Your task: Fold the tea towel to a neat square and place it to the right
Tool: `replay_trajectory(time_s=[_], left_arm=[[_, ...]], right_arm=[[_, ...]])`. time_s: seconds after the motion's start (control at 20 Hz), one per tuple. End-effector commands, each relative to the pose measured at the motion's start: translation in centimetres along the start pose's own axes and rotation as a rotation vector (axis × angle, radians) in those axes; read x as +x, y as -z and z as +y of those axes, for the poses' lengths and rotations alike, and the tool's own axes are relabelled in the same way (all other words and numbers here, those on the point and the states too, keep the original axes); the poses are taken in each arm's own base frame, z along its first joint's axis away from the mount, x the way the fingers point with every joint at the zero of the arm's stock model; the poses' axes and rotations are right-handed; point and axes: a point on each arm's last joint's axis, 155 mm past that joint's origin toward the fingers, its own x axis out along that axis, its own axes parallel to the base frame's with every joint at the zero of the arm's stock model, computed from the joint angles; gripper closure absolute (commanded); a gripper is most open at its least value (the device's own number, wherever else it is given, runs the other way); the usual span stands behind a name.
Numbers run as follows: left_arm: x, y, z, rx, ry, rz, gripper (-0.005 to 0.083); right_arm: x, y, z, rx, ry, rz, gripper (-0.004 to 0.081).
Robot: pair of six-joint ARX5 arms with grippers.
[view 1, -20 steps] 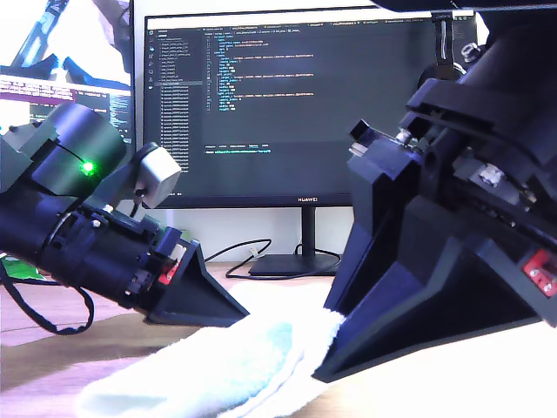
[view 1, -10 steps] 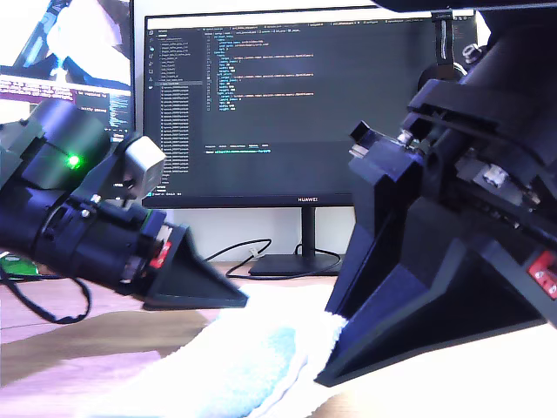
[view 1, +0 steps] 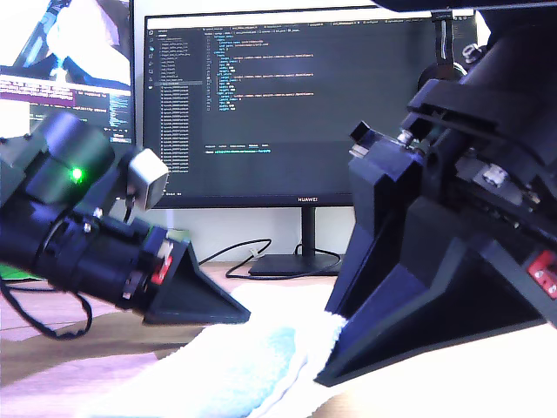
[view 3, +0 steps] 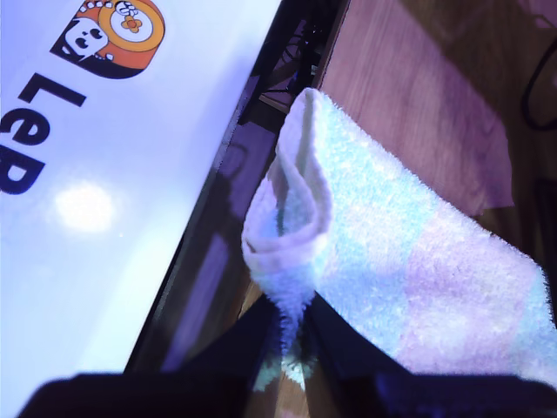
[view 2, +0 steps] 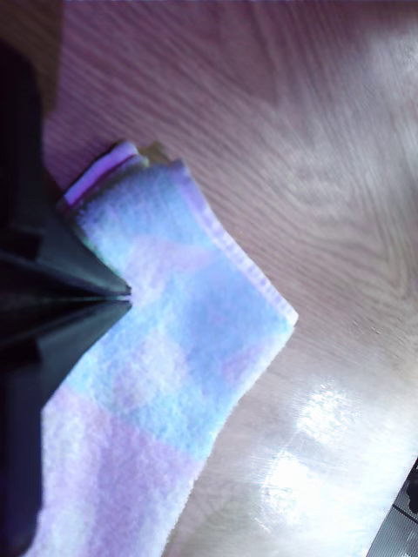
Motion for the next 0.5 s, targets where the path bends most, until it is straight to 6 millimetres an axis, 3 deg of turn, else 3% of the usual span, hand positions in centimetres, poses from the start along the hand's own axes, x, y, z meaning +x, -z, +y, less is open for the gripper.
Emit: replay_trajectory(time_s=[0.0, 0.3, 0.45], left_arm=[[0.3, 1.0, -0.2, -0.008, 0.011, 0.015, 0.0795], [1.7, 1.9, -0.9, -0.012, 0.037, 0.049, 0.0795], [1.4, 3.5, 0.8, -0.058, -0.048, 0.106, 0.0795]], right_arm=[[0.0, 0.0, 0.7, 0.008, -0.011, -0.007, 0.0782], [0.0, 0.0, 0.6, 0.021, -0.005, -0.008, 0.0782], [0.0, -0.1, 0.4, 0.043, 0.001, -0.012, 0.0782]])
